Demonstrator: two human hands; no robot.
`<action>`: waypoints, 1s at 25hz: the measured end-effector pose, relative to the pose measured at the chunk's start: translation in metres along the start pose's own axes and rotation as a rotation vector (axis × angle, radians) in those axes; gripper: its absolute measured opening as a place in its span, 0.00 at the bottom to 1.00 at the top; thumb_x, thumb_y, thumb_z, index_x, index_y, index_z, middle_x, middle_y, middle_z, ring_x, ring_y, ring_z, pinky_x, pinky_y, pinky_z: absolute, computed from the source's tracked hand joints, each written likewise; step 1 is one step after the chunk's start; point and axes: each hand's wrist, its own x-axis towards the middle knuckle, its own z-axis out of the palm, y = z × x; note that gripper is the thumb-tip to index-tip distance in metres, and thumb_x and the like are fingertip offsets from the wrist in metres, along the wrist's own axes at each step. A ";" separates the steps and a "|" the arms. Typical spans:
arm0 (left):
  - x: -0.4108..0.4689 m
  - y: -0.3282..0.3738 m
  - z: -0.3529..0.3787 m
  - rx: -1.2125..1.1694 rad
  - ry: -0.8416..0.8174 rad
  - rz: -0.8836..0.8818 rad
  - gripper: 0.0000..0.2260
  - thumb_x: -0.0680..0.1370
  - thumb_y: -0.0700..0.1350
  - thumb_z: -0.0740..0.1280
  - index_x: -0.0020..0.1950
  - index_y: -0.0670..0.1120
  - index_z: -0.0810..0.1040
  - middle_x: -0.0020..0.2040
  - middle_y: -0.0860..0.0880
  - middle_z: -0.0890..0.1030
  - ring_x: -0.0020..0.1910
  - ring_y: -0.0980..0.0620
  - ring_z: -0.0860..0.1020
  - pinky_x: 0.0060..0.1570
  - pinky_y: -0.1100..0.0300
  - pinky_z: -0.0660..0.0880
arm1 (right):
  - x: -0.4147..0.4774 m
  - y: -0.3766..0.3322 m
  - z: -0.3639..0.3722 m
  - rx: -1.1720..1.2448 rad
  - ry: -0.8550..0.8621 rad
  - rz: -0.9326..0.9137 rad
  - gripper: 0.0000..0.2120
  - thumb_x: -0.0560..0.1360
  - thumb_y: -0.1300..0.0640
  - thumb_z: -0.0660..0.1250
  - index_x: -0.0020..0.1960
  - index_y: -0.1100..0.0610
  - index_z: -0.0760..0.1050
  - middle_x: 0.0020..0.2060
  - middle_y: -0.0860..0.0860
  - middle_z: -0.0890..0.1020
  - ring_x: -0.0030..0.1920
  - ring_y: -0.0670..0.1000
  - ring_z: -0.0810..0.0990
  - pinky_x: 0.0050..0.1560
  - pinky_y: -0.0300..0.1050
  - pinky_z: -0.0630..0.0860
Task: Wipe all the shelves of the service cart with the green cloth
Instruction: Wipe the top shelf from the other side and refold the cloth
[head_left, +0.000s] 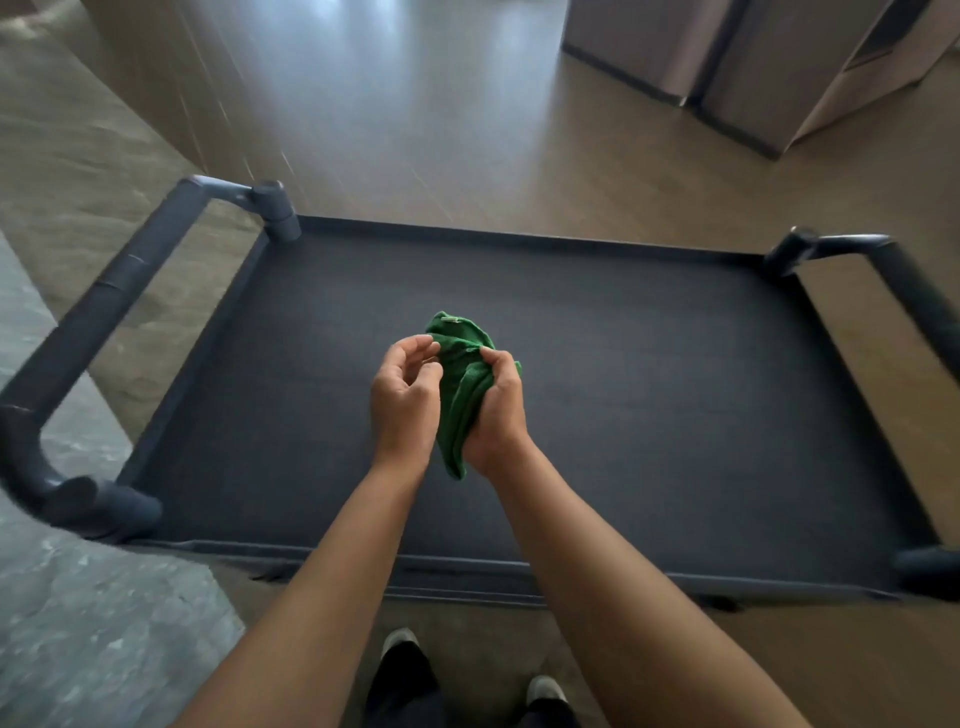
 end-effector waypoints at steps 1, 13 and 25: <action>-0.014 -0.003 0.017 -0.002 -0.012 -0.002 0.11 0.77 0.31 0.61 0.54 0.43 0.77 0.52 0.46 0.81 0.54 0.52 0.79 0.58 0.60 0.75 | -0.009 -0.012 -0.017 -0.002 0.010 -0.007 0.20 0.75 0.49 0.55 0.50 0.61 0.79 0.45 0.57 0.82 0.45 0.55 0.81 0.46 0.45 0.77; -0.143 -0.034 0.168 0.037 -0.177 -0.043 0.13 0.76 0.32 0.61 0.55 0.44 0.78 0.52 0.49 0.82 0.52 0.57 0.79 0.56 0.61 0.76 | -0.101 -0.126 -0.163 0.023 0.100 -0.078 0.20 0.75 0.49 0.56 0.49 0.61 0.80 0.44 0.58 0.83 0.45 0.55 0.83 0.44 0.44 0.80; -0.175 -0.047 0.219 0.141 -0.451 -0.101 0.12 0.78 0.35 0.62 0.59 0.44 0.77 0.55 0.49 0.81 0.54 0.57 0.78 0.57 0.64 0.74 | -0.146 -0.167 -0.217 0.035 0.251 -0.216 0.26 0.76 0.47 0.54 0.62 0.65 0.74 0.53 0.63 0.79 0.54 0.61 0.78 0.53 0.53 0.75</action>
